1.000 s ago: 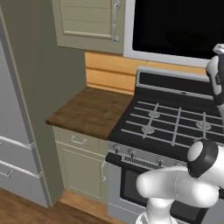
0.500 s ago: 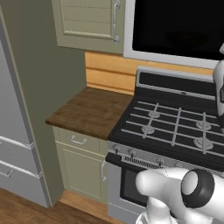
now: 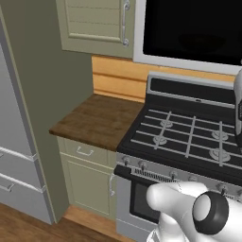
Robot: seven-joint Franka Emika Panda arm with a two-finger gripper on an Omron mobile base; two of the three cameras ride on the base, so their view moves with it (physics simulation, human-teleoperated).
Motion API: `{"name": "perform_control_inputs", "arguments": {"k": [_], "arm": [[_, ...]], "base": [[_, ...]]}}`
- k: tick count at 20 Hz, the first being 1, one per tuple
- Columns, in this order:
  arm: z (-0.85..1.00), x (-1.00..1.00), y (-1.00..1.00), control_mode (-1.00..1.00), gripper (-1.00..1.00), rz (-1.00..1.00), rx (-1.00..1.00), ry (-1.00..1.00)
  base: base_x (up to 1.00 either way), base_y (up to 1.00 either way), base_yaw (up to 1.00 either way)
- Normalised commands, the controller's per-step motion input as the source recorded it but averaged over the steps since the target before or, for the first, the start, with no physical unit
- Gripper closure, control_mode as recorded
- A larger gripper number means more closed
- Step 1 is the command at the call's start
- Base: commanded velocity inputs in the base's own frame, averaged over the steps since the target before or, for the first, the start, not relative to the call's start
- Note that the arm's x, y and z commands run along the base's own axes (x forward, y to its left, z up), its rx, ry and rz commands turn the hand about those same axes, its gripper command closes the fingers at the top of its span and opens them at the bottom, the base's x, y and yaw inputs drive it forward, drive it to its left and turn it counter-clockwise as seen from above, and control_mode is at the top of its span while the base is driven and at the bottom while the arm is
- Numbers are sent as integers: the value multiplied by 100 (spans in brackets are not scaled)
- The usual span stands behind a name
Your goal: Pick the squash from the sink and place it in the bowl. Then pick the bowl and place it in the microwave. Then close the microwave door and press the start button.
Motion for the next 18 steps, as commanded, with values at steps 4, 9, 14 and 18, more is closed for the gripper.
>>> {"name": "perform_control_inputs", "arguments": {"k": [4, 9, 14, 18], "arm": [[7, -46, 0, -100, -100, -4, -7, 8], [21, -70, 2, -100, 100, -6, -11, 2], [12, -62, -5, -100, 100, -6, -12, 0], [0, -9, 0, -100, 100, 0, -11, 0]], "base": [[0, 0, 0], [0, 0, 0], [0, 0, 0], [0, 0, 0]]}}
